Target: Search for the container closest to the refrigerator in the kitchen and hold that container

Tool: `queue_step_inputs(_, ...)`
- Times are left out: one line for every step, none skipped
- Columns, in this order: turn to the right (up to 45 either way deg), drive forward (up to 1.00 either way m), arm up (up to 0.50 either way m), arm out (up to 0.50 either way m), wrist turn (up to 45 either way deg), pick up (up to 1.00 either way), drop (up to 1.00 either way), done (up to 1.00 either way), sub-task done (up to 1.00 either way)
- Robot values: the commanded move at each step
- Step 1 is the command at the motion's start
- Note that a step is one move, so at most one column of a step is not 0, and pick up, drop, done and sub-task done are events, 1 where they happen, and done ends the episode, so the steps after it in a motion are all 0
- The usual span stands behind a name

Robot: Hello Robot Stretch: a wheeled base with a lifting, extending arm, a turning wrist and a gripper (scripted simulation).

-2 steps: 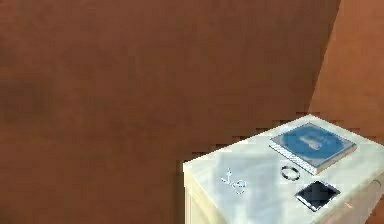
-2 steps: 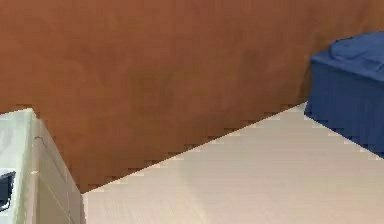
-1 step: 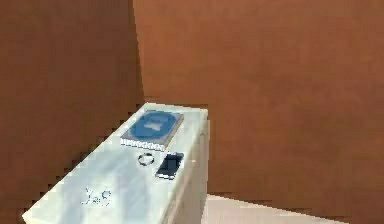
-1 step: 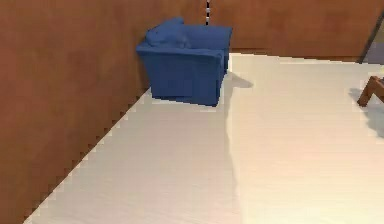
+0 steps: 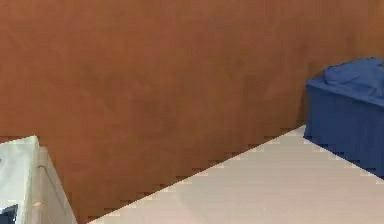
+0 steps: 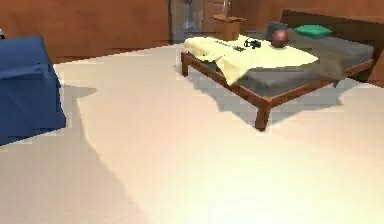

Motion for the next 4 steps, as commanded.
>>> queue_step_inputs(45.0,0.0,0.0,0.0,0.0,0.0,0.0,0.0,0.0)
queue_step_inputs(36.0,0.0,0.0,0.0,0.0,0.0,0.0,0.0,0.0)
queue_step_inputs(0.0,1.0,0.0,0.0,0.0,0.0,0.0,0.0,0.0)
queue_step_inputs(0.0,1.0,0.0,0.0,0.0,0.0,0.0,0.0,0.0)
